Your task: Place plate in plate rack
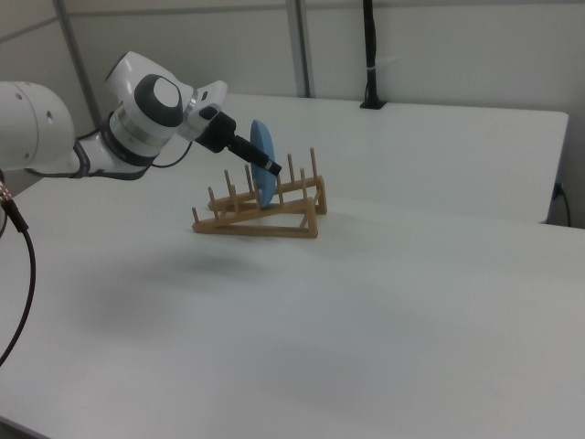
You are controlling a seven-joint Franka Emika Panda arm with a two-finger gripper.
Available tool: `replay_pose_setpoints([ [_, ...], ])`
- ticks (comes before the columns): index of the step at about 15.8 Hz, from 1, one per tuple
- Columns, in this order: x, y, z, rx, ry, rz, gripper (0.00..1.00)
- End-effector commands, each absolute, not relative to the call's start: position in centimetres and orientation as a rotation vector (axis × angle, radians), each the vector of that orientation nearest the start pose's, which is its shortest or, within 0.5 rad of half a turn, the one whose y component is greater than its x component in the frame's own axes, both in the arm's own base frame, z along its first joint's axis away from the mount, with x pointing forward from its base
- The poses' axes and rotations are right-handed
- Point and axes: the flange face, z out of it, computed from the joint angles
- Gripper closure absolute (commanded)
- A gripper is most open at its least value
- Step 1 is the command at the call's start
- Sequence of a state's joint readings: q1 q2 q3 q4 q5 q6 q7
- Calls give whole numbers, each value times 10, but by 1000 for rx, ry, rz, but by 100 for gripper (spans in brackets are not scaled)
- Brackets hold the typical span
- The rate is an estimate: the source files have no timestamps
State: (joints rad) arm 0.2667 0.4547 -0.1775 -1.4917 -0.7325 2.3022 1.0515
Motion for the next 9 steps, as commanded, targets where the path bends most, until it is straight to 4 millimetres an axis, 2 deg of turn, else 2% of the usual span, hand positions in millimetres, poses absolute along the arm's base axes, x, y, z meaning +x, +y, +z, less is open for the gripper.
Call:
replay_pose_setpoints([
  [1, 704, 78, 487, -3153, 936, -1116, 0],
  [6, 692, 75, 524, -3079, 961, -1015, 0],
  [9, 687, 66, 530, -3094, 950, -922, 0],
])
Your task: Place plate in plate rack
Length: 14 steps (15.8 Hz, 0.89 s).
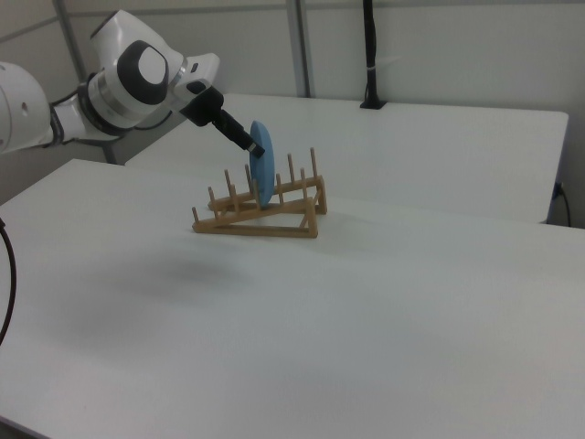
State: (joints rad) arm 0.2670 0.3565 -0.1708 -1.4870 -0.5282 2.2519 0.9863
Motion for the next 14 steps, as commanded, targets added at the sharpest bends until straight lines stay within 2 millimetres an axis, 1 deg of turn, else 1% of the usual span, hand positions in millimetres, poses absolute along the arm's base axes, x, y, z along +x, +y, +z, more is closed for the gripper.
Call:
replay_pose_setpoints([
  [1, 685, 58, 537, -3089, 947, -904, 0],
  [2, 683, 51, 538, -3098, 940, -876, 0],
  [4, 680, 28, 542, -3118, 910, -782, 0],
  [5, 675, 18, 542, -3142, 865, -702, 0],
  [6, 672, 16, 538, -3177, 804, -616, 0],
  [7, 669, 8, 535, -3207, 749, -542, 0],
  [8, 667, -3, 534, -3218, 705, -480, 0],
  [9, 666, -8, 533, -3212, 657, -438, 0],
  [10, 662, -10, 539, -3210, 601, -422, 0],
  [12, 653, -26, 547, -3235, 471, -357, 0],
  [13, 645, -28, 555, -3239, 378, -311, 0],
  [14, 639, -28, 558, -3248, 272, -256, 0],
])
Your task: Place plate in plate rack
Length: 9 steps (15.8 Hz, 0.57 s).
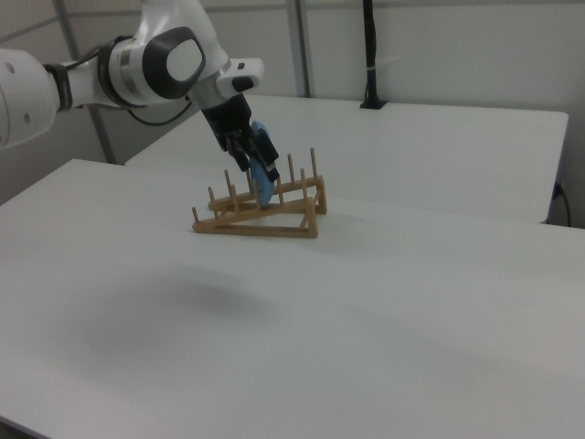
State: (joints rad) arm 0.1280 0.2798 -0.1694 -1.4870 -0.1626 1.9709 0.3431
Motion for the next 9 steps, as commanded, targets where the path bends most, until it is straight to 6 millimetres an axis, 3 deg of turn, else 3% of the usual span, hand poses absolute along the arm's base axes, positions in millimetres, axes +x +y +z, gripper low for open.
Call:
replay_pose_setpoints([
  [1, 632, -32, 563, -3254, 211, -205, 0],
  [6, 580, -45, 619, -3245, 9, -76, 0],
  [9, 550, -49, 645, -3223, -1, -79, 0],
])
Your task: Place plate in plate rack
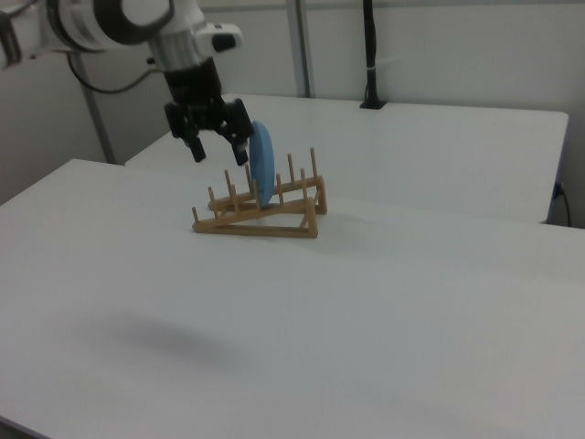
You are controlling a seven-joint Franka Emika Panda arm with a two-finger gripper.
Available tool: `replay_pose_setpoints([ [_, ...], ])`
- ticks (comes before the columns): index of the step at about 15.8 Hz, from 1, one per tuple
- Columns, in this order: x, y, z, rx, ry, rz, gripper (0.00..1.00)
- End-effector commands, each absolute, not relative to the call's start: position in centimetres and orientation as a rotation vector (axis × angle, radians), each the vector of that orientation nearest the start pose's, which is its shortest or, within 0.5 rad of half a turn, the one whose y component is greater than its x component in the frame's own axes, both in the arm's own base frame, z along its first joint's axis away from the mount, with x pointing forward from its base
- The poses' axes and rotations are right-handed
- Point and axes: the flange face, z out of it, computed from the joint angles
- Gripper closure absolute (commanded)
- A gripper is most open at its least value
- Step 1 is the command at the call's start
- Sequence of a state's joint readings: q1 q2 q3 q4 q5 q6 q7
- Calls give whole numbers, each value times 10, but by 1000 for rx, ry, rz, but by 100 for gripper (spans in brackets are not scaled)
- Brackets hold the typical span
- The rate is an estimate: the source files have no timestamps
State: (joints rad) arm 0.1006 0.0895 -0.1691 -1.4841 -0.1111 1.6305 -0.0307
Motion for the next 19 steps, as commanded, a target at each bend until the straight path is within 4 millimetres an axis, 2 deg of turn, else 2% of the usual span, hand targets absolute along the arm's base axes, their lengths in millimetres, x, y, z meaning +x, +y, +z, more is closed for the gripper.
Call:
replay_pose_setpoints([
  [1, 543, -51, 650, -3219, 9, -94, 0],
  [5, 542, -55, 657, -3218, 9, -137, 0],
  [8, 550, -44, 665, -3217, -26, -272, 0],
  [9, 552, -47, 666, -3217, -8, -304, 0],
  [14, 545, -53, 659, -3222, 11, -190, 0],
  [19, 545, -53, 661, -3220, 11, -195, 0],
])
